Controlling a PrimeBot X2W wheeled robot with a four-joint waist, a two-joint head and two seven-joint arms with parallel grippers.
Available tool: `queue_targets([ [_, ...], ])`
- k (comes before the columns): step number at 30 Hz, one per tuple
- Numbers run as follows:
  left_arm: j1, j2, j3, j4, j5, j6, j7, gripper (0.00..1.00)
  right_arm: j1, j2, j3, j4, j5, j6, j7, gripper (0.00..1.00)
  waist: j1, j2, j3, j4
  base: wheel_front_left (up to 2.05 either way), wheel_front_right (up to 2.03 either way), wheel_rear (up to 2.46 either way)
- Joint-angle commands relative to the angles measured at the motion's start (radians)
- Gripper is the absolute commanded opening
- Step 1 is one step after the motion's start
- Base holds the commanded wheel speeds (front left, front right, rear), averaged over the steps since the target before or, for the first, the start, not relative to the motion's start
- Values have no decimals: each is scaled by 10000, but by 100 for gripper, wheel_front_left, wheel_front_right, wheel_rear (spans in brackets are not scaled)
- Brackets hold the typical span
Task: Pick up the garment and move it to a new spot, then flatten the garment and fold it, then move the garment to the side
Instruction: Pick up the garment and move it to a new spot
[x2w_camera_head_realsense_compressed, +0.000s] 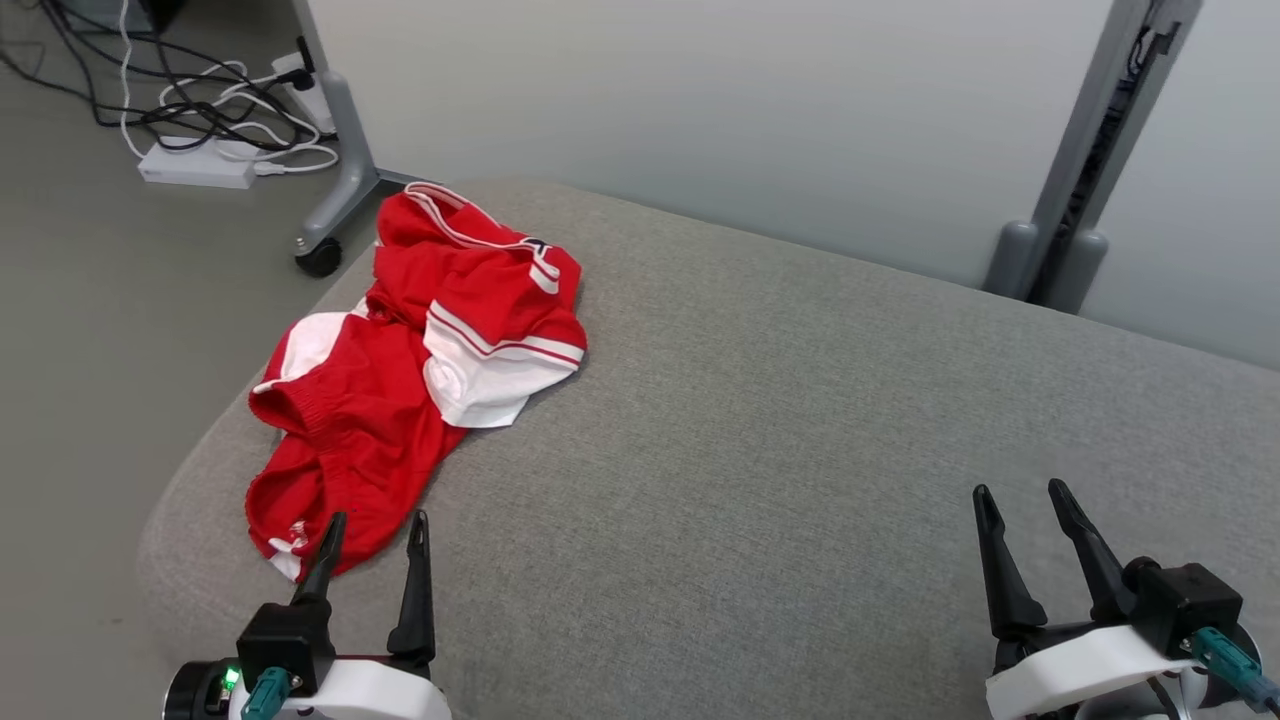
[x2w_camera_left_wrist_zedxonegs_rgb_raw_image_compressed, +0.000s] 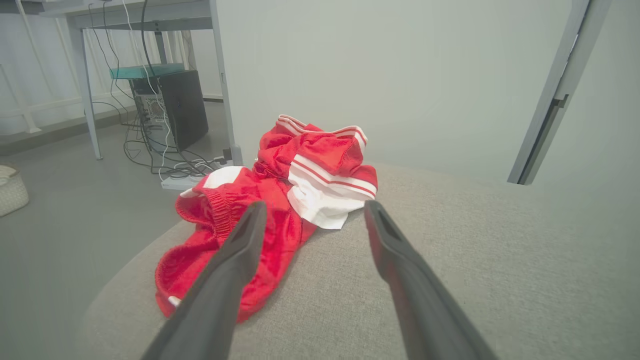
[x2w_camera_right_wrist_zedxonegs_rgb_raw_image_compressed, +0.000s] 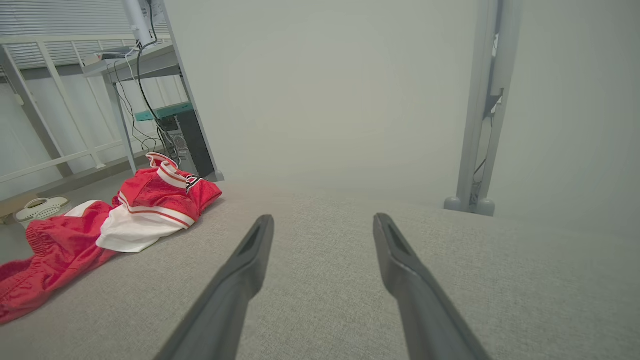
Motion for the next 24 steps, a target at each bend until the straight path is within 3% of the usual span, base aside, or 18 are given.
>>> queue_targets([
  [1,-68,96,48,-34,-72,63,49,100,-60,-72,-8,16,29,16,-52,100,0,-1,-40,326,0,0,0],
  [8,-241,288,155,-85,-150,107,300,100,-106,-70,67,48,87,15,-52,100,0,-1,-53,356,0,0,0],
  [14,-851,740,529,-61,-330,135,907,100,-130,-72,78,64,148,15,-52,100,0,-1,11,-66,0,0,0],
  [16,-1156,751,793,-42,-794,-40,1162,100,-162,-72,99,46,189,15,-52,100,0,-1,53,-262,0,0,0],
  [24,-2614,1941,1258,683,-1212,-520,2607,100,-289,-74,131,-1,5,15,-51,100,0,-1,492,-1055,0,0,0],
])
